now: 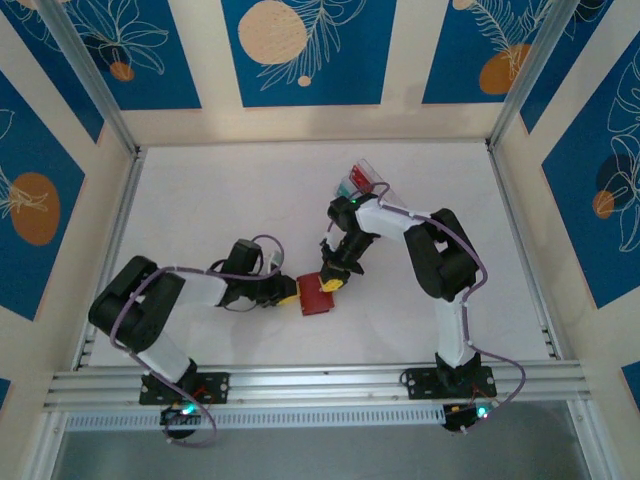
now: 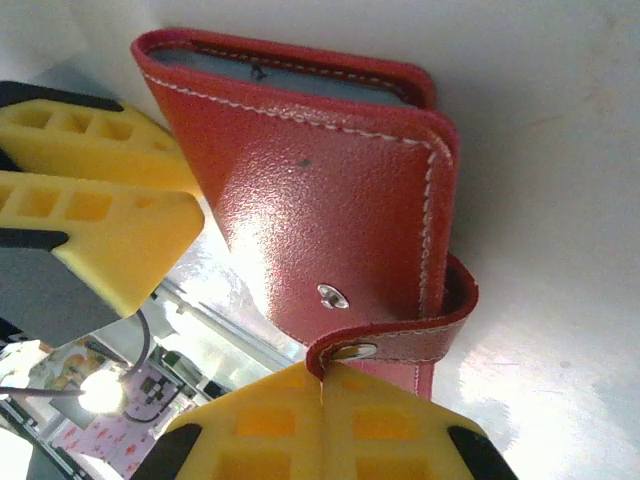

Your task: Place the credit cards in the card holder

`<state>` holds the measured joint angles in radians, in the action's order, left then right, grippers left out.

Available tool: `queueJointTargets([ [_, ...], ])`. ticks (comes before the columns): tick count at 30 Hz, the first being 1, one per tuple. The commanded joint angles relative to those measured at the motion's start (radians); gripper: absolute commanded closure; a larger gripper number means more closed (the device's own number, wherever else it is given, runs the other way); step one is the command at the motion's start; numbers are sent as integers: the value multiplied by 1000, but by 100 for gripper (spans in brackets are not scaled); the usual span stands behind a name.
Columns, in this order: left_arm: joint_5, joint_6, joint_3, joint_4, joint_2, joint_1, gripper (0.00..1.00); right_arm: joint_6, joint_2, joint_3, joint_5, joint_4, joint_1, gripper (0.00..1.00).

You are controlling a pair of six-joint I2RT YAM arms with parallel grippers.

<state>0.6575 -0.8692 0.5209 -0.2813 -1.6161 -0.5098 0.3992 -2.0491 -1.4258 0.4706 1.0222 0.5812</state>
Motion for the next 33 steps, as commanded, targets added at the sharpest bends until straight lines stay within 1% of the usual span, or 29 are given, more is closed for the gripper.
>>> queueJointTargets([
  [1,-49,64,31,62,-35,8,79,-42,13,-28,79,35,-2,100],
  [9,-49,79,71,58,-85,-4,79,-77,-8,-37,128,50,2,100],
  [15,-49,79,87,56,-86,-17,79,-98,-32,-31,163,50,9,100],
  [28,-41,69,114,32,-112,-48,78,-104,-69,-26,205,30,21,100],
  [33,-41,62,111,24,-114,-48,78,-107,-82,-23,196,33,22,100],
])
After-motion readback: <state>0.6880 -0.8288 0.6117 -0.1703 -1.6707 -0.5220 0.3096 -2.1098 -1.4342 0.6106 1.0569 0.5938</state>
